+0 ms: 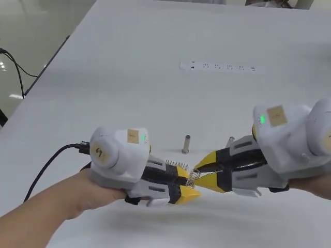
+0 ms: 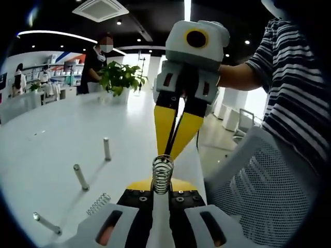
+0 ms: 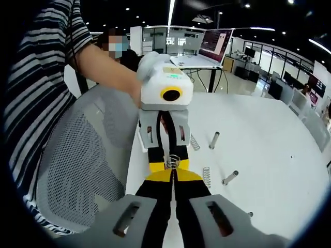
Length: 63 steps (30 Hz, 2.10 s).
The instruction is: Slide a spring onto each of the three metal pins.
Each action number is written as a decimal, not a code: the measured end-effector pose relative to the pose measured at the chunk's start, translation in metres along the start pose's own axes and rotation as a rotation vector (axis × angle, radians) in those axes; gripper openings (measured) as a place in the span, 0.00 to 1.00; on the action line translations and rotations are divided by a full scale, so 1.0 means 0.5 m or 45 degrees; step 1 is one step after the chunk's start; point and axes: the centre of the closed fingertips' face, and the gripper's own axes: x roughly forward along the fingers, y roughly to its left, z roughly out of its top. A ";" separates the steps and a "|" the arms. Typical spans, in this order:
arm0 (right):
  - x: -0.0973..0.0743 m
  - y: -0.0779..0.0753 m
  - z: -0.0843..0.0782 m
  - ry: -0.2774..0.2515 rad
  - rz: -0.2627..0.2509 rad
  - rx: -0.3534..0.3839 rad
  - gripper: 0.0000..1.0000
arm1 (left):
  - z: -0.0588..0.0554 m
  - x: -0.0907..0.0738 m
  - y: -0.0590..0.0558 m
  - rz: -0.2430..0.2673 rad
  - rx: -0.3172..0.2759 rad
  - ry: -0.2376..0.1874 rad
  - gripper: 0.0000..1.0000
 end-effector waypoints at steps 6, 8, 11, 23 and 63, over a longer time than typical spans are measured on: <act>0.023 -0.001 -0.008 0.022 -0.039 0.021 0.00 | -0.006 -0.002 0.002 0.006 0.017 0.023 0.03; 0.023 -0.004 -0.006 0.018 -0.047 0.027 0.00 | -0.008 -0.004 0.003 0.007 0.022 0.031 0.03; 0.026 -0.009 -0.006 0.014 -0.050 0.055 0.00 | -0.008 -0.005 0.003 0.008 0.016 0.029 0.03; 0.033 -0.001 0.014 -0.036 -0.032 0.125 0.21 | -0.011 -0.007 0.001 0.003 0.040 0.065 0.03; 0.013 -0.014 0.034 -0.135 -0.103 0.095 0.07 | -0.017 -0.026 0.015 0.070 -0.066 0.078 0.14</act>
